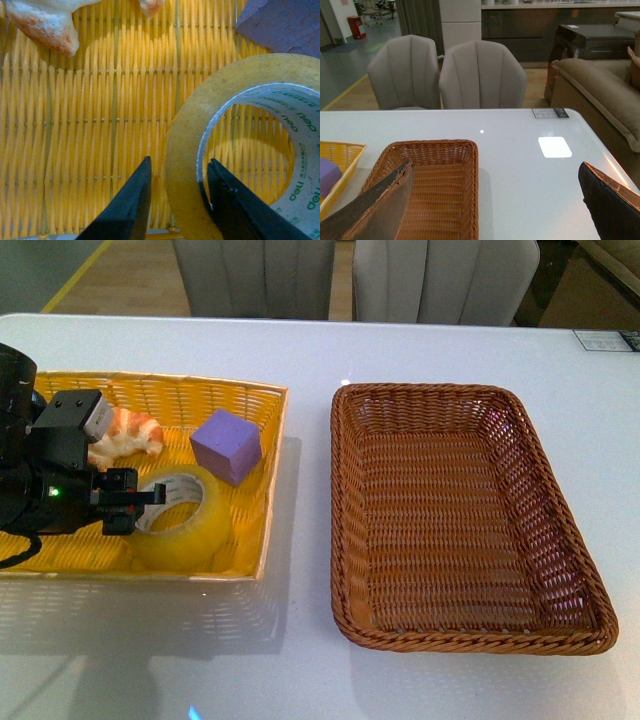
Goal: Move tape to another basket
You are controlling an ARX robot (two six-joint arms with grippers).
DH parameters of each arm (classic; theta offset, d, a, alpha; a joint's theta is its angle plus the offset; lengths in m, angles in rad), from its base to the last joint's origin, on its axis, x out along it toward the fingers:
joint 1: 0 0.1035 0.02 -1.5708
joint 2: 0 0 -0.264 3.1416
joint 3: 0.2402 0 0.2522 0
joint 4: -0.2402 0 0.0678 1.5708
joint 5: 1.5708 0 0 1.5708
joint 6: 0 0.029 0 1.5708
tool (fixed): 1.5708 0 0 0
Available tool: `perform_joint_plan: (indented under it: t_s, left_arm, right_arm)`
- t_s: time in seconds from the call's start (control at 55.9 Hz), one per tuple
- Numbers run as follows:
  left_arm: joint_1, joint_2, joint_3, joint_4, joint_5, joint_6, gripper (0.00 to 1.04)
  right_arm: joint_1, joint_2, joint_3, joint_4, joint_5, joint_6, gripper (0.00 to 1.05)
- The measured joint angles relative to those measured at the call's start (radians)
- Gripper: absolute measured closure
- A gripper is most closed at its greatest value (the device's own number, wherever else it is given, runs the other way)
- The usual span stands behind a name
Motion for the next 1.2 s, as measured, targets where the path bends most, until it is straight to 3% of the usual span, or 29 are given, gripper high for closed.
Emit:
perform_joint_plan:
  t_s: [0.089, 0.161, 0.679, 1.198]
  left_arm:
    - [-0.005, 0.0, 0.0, 0.001, -0.002, -0.006, 0.85]
    - [-0.006, -0.003, 0.002, 0.003, -0.001, -0.01, 0.89]
    - [-0.019, -0.294, -0.079, -0.014, 0.016, -0.056, 0.9]
    - [-0.334, -0.228, 0.182, -0.178, 0.008, -0.062, 0.9]
  right_arm:
    - [0.0, 0.0, 0.0, 0.0, 0.0, 0.0, 0.09]
    - [0.0, 0.0, 0.0, 0.0, 0.0, 0.0, 0.09]
    - [0.0, 0.0, 0.0, 0.0, 0.0, 0.0, 0.09]
    - [0.0, 0.0, 0.0, 0.0, 0.0, 0.0, 0.09]
